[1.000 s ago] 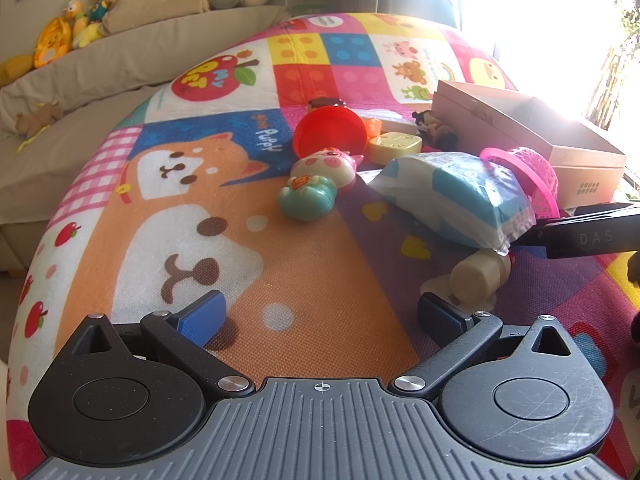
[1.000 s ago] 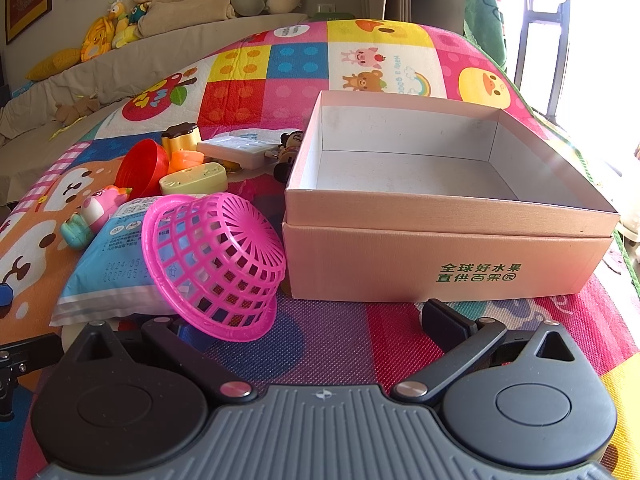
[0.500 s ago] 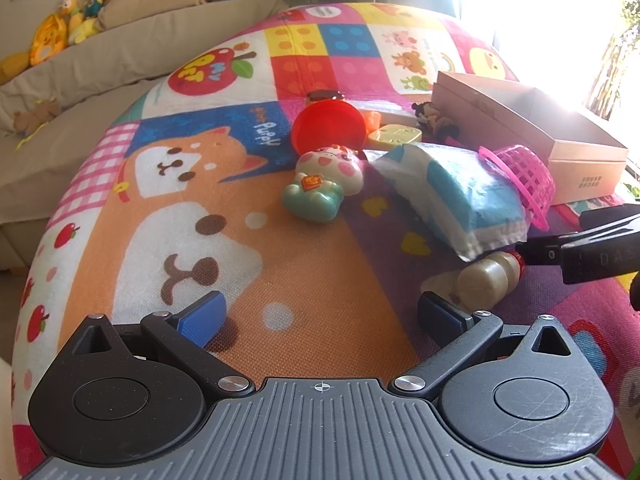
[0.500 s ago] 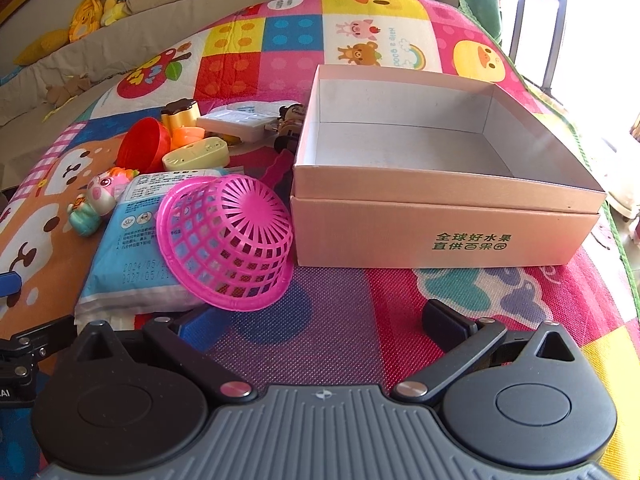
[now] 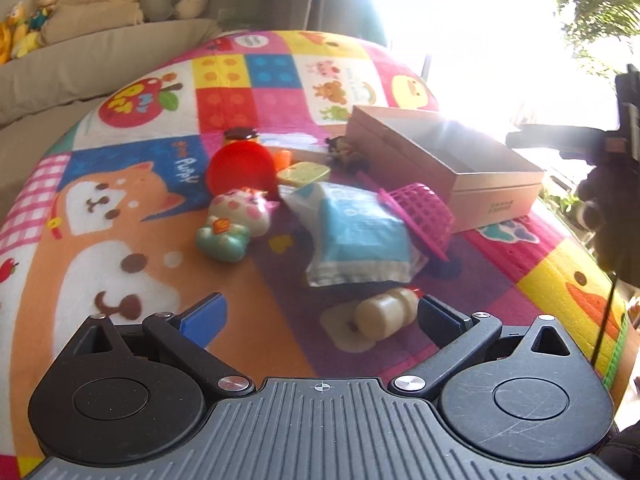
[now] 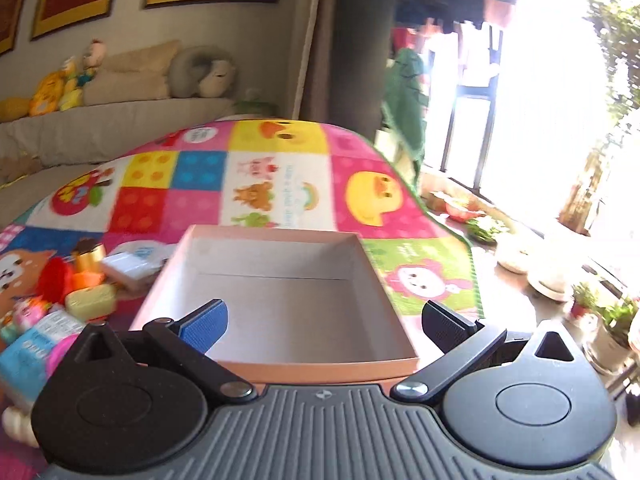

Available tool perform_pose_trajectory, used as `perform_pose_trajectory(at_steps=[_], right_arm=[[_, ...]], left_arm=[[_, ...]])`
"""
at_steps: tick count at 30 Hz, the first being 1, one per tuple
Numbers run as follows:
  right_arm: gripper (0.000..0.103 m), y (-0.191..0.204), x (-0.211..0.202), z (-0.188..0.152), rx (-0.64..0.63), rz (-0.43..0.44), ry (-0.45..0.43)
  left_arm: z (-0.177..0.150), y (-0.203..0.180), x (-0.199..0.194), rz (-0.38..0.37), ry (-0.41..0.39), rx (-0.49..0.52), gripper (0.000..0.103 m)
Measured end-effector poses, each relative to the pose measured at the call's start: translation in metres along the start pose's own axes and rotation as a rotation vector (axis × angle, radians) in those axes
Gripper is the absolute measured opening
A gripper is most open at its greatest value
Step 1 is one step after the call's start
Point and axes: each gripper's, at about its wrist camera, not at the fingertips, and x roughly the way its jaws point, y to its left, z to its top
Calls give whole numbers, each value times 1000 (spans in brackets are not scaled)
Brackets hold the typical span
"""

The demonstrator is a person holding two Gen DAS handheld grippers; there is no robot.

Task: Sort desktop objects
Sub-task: 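Move the right gripper toward the pink mesh basket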

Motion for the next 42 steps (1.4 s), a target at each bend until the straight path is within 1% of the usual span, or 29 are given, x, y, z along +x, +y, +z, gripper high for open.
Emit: perform_pose_trajectory(at_steps=[1, 2, 3, 5, 6, 7, 8, 9, 12, 13, 14, 17, 21, 24, 25, 26, 28, 30, 32, 33, 35, 37, 39, 41, 42], right_arm=[[103, -9, 17, 3, 43, 6, 43], [103, -14, 30, 5, 73, 31, 81], [103, -16, 44, 6, 97, 69, 120], [103, -10, 59, 7, 116, 139, 157], [103, 0, 64, 8, 115, 173, 170], [103, 10, 65, 10, 105, 150, 155], [103, 18, 65, 12, 96, 146, 149], [103, 26, 64, 14, 99, 162, 148], [103, 48, 63, 18, 95, 280, 156], [103, 56, 62, 20, 80, 292, 145], [103, 64, 59, 20, 58, 284, 126], [103, 83, 34, 22, -22, 263, 15], [103, 96, -14, 12, -174, 283, -148], [103, 101, -43, -5, -221, 289, -230], [103, 102, -47, -8, -227, 295, -225], [103, 105, -50, -11, -239, 330, -186], [103, 110, -49, -15, -267, 461, -51], [103, 117, -48, -23, -251, 559, 38], [103, 125, -49, -29, -246, 608, 71], [103, 132, -49, -32, -246, 638, 80], [103, 139, -48, -34, -230, 668, 92], [102, 144, -41, -35, -216, 680, 118], [95, 154, -26, -36, -211, 668, 164], [80, 161, -14, -39, -216, 666, 212], [76, 164, -9, -42, -219, 666, 233]], left_arm=[[1, -7, 5, -1, 2, 34, 103], [2, -14, 8, 7, 2, 64, 103], [2, -20, 13, 28, 2, 95, 103], [2, -24, 19, 80, 1, 126, 103], [3, -23, 21, 100, 4, 128, 103], [3, -20, 22, 112, 8, 117, 103], [3, -17, 22, 117, 12, 106, 103], [4, -13, 21, 121, 13, 96, 103], [6, -8, 21, 137, 18, 100, 103], [6, -7, 21, 148, 15, 105, 103], [8, -6, 22, 166, 9, 112, 103], [16, 3, 25, 240, -5, 116, 103], [32, 28, 31, 349, -20, 77, 103], [38, 46, 27, 403, -29, 30, 103], [38, 52, 24, 410, -30, 11, 103], [37, 56, 21, 417, -32, -3, 103], [33, 65, 14, 446, -33, -27, 103], [28, 72, 7, 465, -29, -52, 103], [21, 81, -5, 458, -33, -95, 103], [17, 84, -12, 439, -42, -118, 103], [11, 87, -26, 378, -59, -147, 103], [6, 84, -37, 297, -66, -155, 103], [3, 73, -41, 220, -57, -134, 103], [2, 58, -37, 167, -39, -91, 103], [0, 48, -32, 146, -25, -65, 103]])
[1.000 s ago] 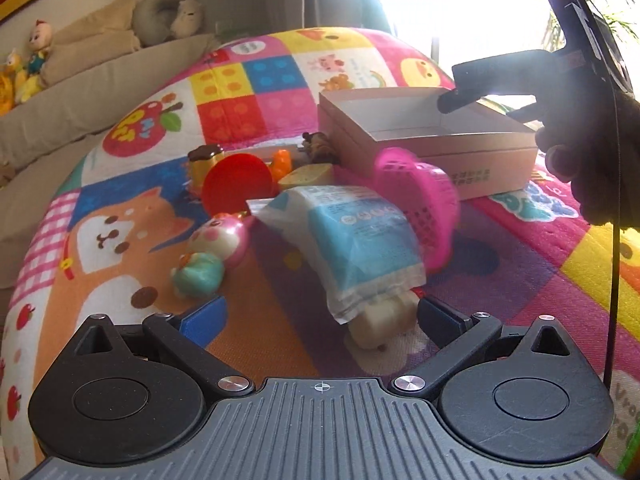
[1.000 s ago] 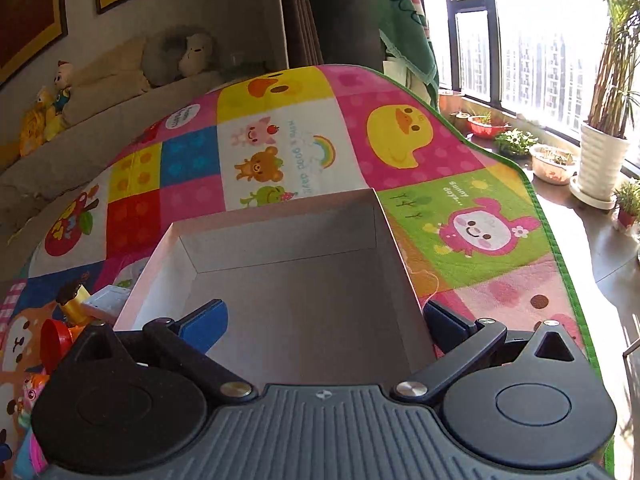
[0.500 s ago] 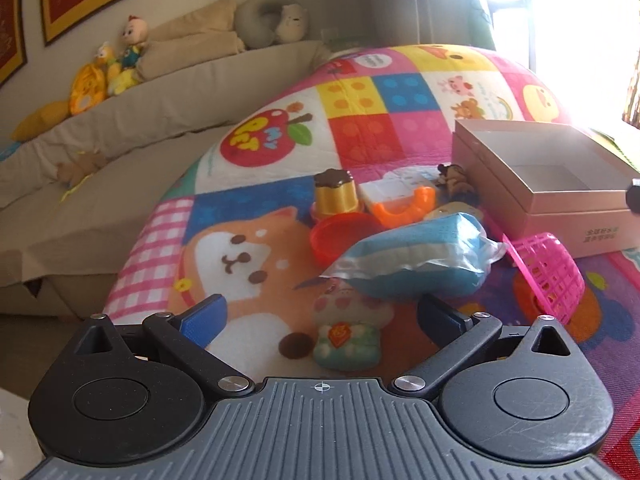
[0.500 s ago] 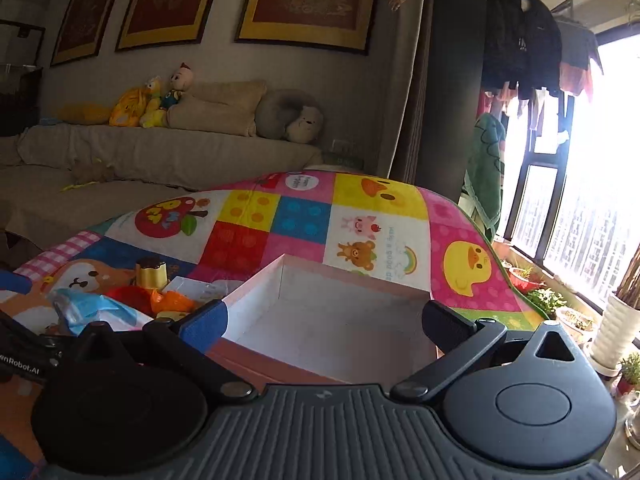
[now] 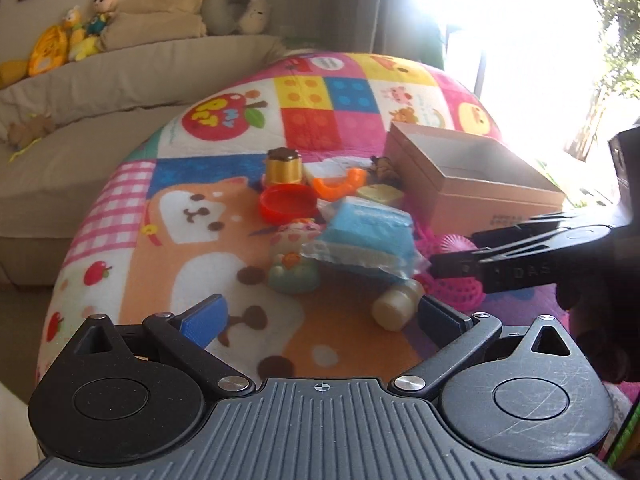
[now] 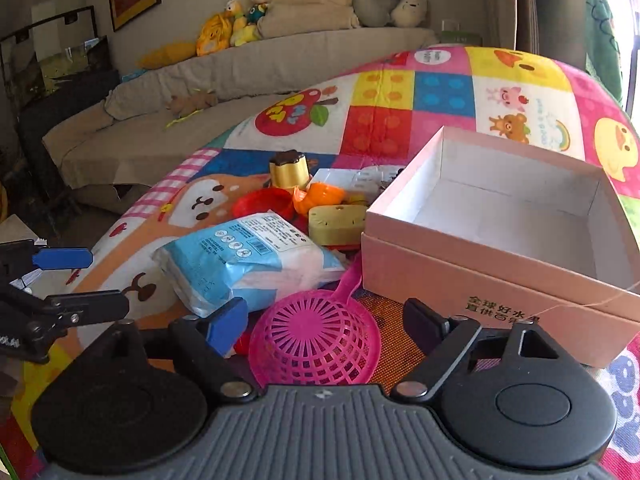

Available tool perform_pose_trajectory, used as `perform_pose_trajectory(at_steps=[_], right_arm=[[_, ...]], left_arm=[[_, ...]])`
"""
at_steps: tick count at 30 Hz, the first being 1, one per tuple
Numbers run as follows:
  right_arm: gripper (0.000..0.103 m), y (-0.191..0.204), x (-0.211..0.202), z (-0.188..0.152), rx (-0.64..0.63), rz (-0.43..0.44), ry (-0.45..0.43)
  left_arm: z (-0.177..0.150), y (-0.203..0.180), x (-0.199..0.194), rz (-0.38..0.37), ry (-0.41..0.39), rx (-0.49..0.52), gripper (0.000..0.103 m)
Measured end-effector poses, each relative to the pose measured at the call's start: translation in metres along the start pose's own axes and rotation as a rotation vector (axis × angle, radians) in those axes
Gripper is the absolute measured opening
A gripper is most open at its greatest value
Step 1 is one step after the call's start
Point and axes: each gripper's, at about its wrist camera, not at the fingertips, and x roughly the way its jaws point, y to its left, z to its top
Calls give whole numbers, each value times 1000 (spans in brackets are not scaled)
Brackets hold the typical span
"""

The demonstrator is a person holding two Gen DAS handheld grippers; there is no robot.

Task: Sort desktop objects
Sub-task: 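Move the right gripper toward the pink mesh basket, then grasp the basket handle with the right gripper while the left gripper grasps the white bottle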

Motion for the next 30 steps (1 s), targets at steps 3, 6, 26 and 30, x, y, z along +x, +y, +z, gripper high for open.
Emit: perform_pose_trajectory(at_steps=[3, 6, 26, 30], right_arm=[[64, -1, -3, -8, -1, 2, 25], [61, -3, -25, -21, -42, -23, 34], [96, -53, -80, -79, 83, -259, -7], [101, -55, -80, -79, 116, -271, -5]], left_arm=[[-4, -23, 14, -31, 38, 51, 103], [-4, -38, 26, -43, 56, 51, 103], [5, -55, 45, 56, 160, -63, 96], [3, -46, 44, 151, 133, 7, 96]])
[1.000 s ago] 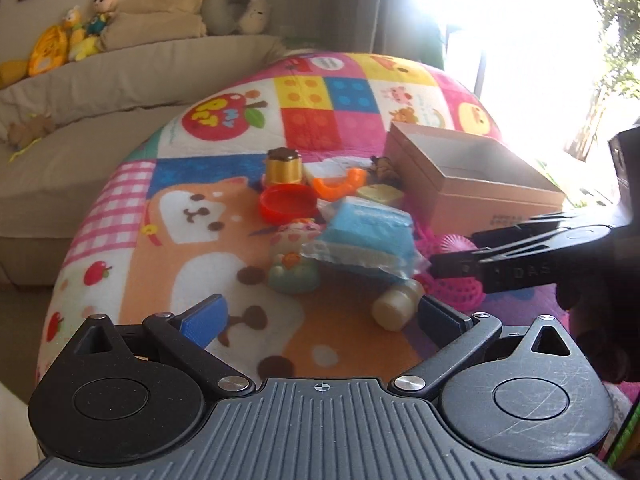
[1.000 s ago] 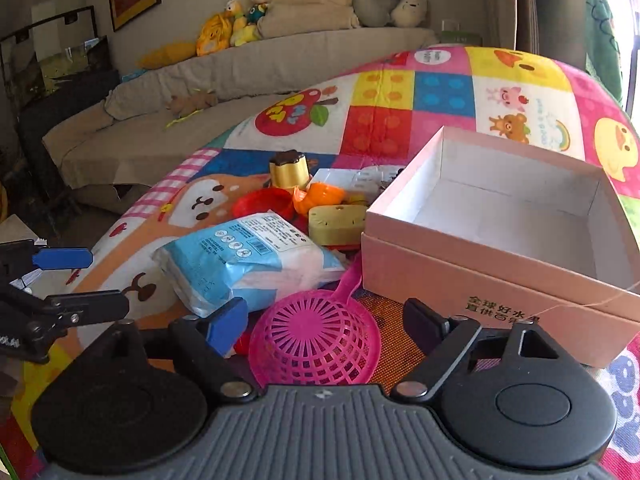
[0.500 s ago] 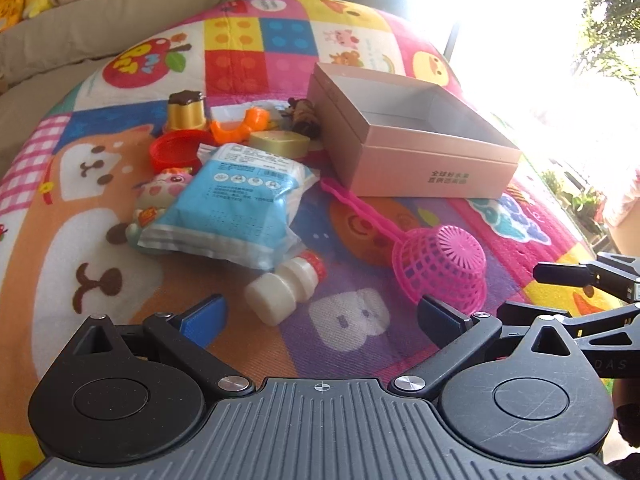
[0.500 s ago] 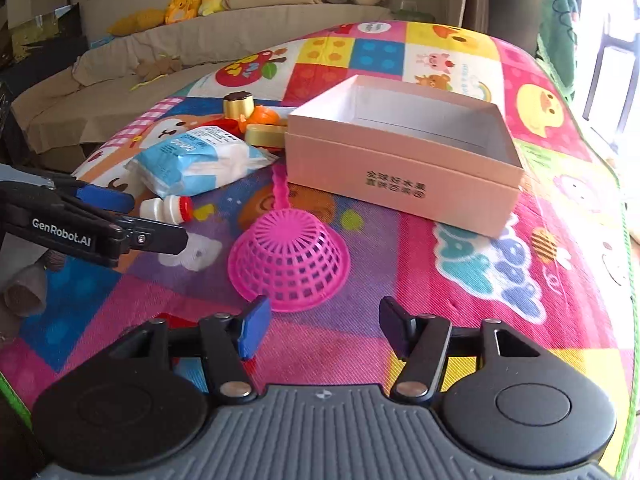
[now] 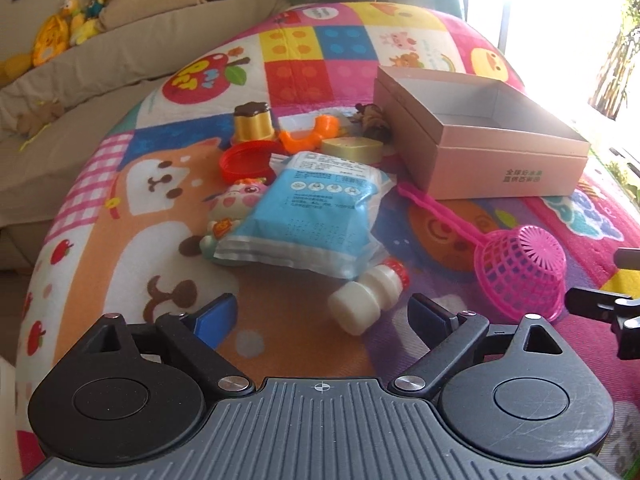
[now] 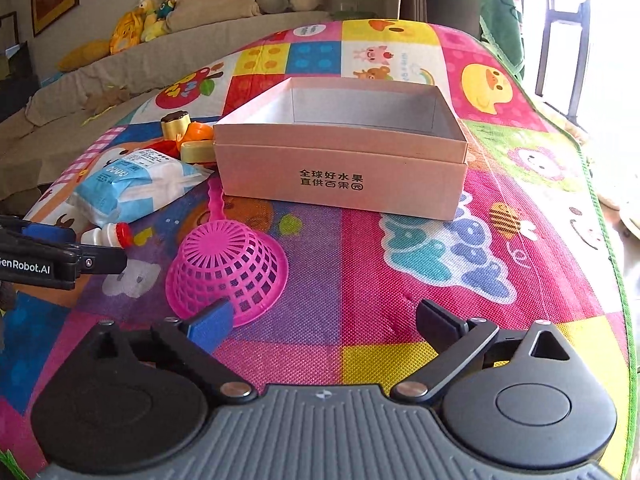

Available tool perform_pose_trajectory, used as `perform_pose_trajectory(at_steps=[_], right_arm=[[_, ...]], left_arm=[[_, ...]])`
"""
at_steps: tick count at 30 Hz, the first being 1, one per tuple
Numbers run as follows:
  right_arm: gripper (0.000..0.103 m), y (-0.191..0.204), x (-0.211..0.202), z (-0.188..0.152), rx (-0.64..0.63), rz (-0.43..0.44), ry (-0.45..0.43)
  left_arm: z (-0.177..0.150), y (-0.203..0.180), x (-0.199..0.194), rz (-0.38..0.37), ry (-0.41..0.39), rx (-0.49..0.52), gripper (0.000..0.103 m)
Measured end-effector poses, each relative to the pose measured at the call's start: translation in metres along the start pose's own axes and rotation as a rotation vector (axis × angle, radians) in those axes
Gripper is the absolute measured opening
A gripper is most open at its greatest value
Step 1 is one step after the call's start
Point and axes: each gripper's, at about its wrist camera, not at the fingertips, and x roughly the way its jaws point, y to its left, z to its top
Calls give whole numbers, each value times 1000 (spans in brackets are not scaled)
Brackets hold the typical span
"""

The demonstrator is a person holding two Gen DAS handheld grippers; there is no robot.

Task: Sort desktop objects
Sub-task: 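Grasp the basket handle with the right gripper while the left gripper grasps the white bottle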

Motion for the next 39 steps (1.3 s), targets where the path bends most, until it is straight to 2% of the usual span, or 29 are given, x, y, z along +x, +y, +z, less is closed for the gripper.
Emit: perform_pose_trajectory(at_steps=[2, 5, 6, 10, 12, 14, 16, 18, 19, 22, 26, 30, 32, 37, 39], right_arm=[[103, -1, 1, -1, 12, 9, 12], [103, -1, 3, -1, 18, 14, 22], [103, 0, 3, -1, 20, 13, 23], [103, 1, 4, -2, 20, 6, 27], [103, 2, 5, -2, 13, 2, 35], [103, 6, 6, -2, -12, -12, 44], [103, 8, 6, -4, -25, -19, 40], [103, 8, 5, -4, -27, -17, 38], [103, 8, 4, -4, -35, -11, 37], [103, 14, -4, -5, -81, 39, 2], [103, 31, -12, 7, -165, 105, -64], [102, 52, 0, 24, -234, 137, -90], [93, 60, 15, 33, -251, 139, -63], [74, 63, 40, 43, -194, 152, 52], [74, 66, 30, 41, -194, 187, 55]], left_arm=[[0, 9, -1, 33, -6, 7, 96], [-2, 22, -2, 137, -29, 38, 96], [-3, 27, -4, 144, -35, 38, 96], [0, 36, -12, -42, -37, -36, 96], [2, 29, -12, -88, -41, -38, 96], [4, 15, -7, -86, -40, -14, 95], [5, 3, 0, -63, -39, 8, 88], [6, 0, 6, -48, -33, 11, 73], [6, -1, 8, -44, -31, 10, 71], [5, 3, 10, -36, -31, 20, 53], [-1, 7, 2, -47, -27, 29, 51], [-12, 8, -10, -56, -20, 28, 51], [-17, 8, -17, -66, -18, 24, 51], [-29, 8, -32, -81, -27, 30, 51], [-33, 9, -35, -89, -31, 32, 51]])
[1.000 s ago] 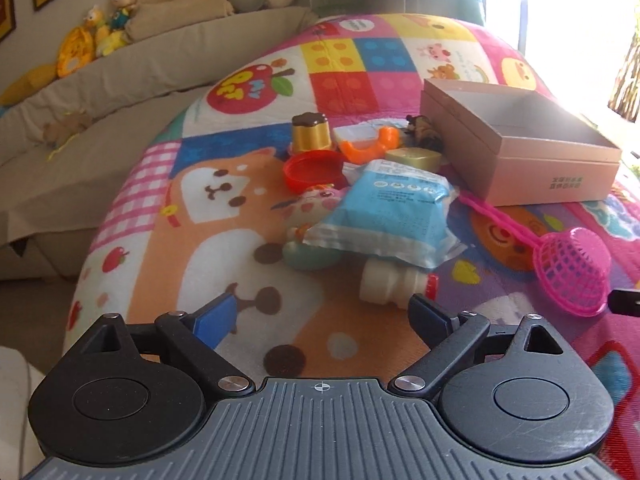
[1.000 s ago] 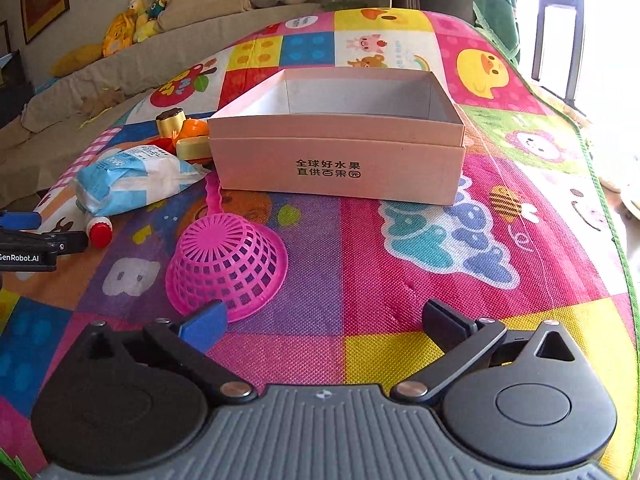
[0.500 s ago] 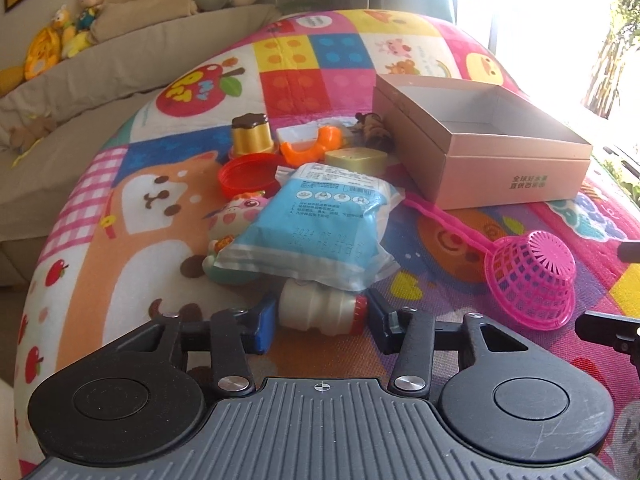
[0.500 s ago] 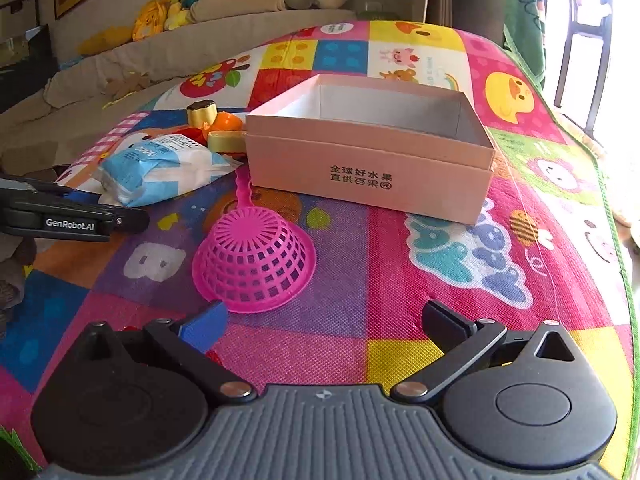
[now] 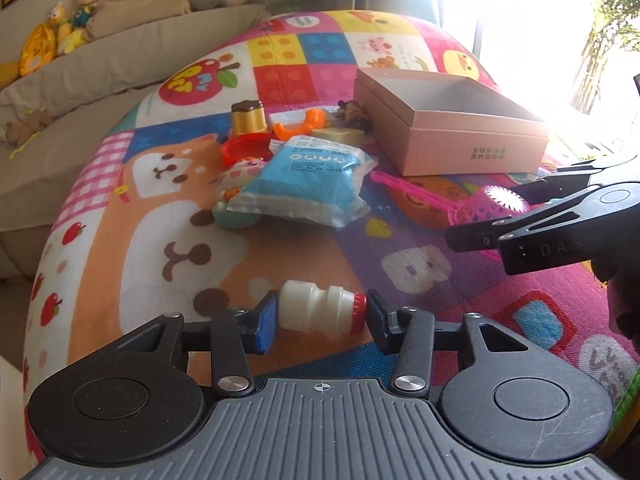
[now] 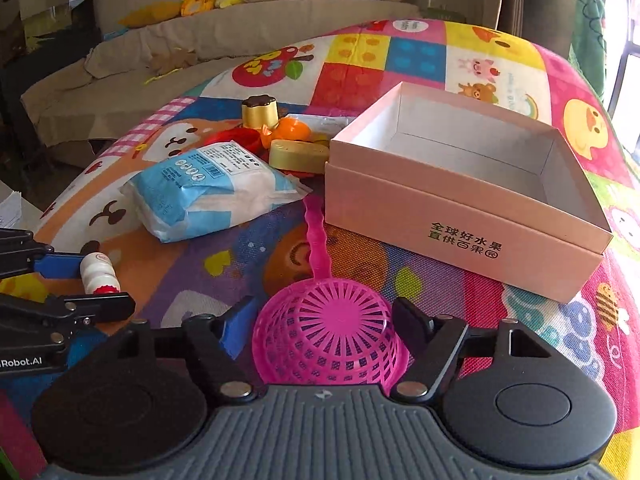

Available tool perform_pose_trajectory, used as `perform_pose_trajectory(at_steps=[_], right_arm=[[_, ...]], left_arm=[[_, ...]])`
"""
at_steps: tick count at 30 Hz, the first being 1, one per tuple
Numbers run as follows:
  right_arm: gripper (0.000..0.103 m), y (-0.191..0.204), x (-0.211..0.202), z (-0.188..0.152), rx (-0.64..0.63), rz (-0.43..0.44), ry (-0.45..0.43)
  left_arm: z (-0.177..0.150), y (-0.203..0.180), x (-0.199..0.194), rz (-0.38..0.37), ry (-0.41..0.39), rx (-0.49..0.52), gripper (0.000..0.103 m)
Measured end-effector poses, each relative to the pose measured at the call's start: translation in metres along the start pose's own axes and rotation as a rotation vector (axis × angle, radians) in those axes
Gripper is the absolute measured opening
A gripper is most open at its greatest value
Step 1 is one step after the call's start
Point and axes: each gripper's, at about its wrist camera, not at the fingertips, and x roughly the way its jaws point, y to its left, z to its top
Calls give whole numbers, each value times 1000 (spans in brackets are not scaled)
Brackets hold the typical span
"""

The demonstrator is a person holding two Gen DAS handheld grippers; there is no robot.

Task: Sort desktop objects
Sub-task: 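Carry the basket into the pink box with the right gripper while the left drops the bottle in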

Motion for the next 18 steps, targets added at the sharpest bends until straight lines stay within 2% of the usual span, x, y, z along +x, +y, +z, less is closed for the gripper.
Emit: perform_pose_trajectory(at_steps=[2, 5, 10, 12, 14, 18], right_arm=[[74, 9, -17, -3, -30, 33, -21], [74, 21, -49, -2, -87, 32, -83], [74, 13, -114, 24, -105, -37, -283], [74, -4, -133, 43, -68, -96, -368], [74, -24, -139, 59, -16, -150, -417], [74, -73, -117, 83, 148, -206, -392]], left_arm=[[-1, -1, -4, -7, -7, 5, 51], [5, -4, -13, -28, -41, 17, 51], [54, -20, -32, -71, -202, 87, 51], [83, -34, -31, -89, -278, 133, 51], [107, -49, -21, -104, -327, 167, 51], [150, -80, 25, -148, -328, 192, 51]])
